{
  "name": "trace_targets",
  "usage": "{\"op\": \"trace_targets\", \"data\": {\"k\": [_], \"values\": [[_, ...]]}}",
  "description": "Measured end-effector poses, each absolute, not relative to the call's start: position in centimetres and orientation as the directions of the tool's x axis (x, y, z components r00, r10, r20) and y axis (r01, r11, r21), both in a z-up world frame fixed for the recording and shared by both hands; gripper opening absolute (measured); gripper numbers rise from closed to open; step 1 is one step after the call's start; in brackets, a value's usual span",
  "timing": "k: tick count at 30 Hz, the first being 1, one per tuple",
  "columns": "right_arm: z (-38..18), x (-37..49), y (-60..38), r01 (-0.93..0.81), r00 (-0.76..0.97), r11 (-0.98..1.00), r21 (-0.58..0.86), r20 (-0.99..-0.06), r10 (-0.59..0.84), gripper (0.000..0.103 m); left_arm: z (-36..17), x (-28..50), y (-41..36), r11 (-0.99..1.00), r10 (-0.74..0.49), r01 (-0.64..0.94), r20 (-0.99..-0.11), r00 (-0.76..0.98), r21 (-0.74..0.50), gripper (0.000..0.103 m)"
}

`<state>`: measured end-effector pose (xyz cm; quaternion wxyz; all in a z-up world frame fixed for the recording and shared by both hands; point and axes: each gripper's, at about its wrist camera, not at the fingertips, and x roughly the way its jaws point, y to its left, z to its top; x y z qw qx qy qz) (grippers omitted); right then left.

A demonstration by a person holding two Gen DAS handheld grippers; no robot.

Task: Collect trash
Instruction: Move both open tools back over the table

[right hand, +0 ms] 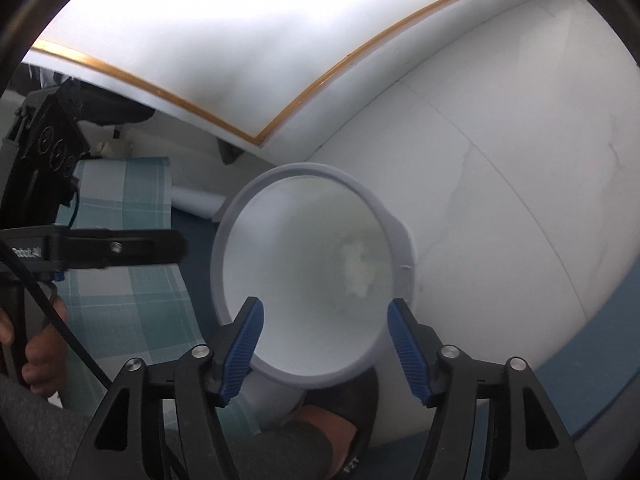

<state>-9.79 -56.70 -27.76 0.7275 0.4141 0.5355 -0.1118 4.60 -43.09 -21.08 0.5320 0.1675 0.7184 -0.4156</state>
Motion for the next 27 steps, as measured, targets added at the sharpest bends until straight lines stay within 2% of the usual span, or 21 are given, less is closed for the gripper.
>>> {"op": "trace_targets", "data": {"k": [5,10,13,21,24,27], "values": [[-25.5,-10.9,-57.8,0.614,0.439,0.628,0.478,-0.868,0.231,0.065,-18.8,4.6,-41.8,0.609,-0.244,0.697,-0.926,-0.289,-0.378,0.066],[-21.5,-11.3,-58.4,0.591,0.513,0.645,0.484,-0.843,0.162,0.068,-14.4,4.7,-39.5,0.649,-0.319,0.695,-0.940,-0.122,-0.310,0.066],[-18.2,-11.4,-58.4,0.569,0.567,0.664,0.485,-0.816,0.110,0.070,-11.6,4.5,-38.1,0.677,-0.333,0.700,-0.943,0.018,-0.226,0.066],[-8.8,-12.4,-56.9,0.492,0.705,0.729,0.477,-0.709,-0.012,0.076,-4.5,4.6,-32.7,0.741,-0.426,0.643,-0.876,0.225,-0.195,0.066],[-5.6,-12.5,-55.4,0.453,0.743,0.783,0.427,-0.667,-0.066,0.083,-2.1,4.1,-29.8,0.785,-0.434,0.595,-0.840,0.327,-0.174,0.066],[-3.0,-12.4,-53.4,0.412,0.766,0.829,0.379,-0.637,-0.089,0.083,-0.2,3.8,-26.8,0.819,-0.433,0.549,-0.805,0.405,-0.164,0.069]]}}
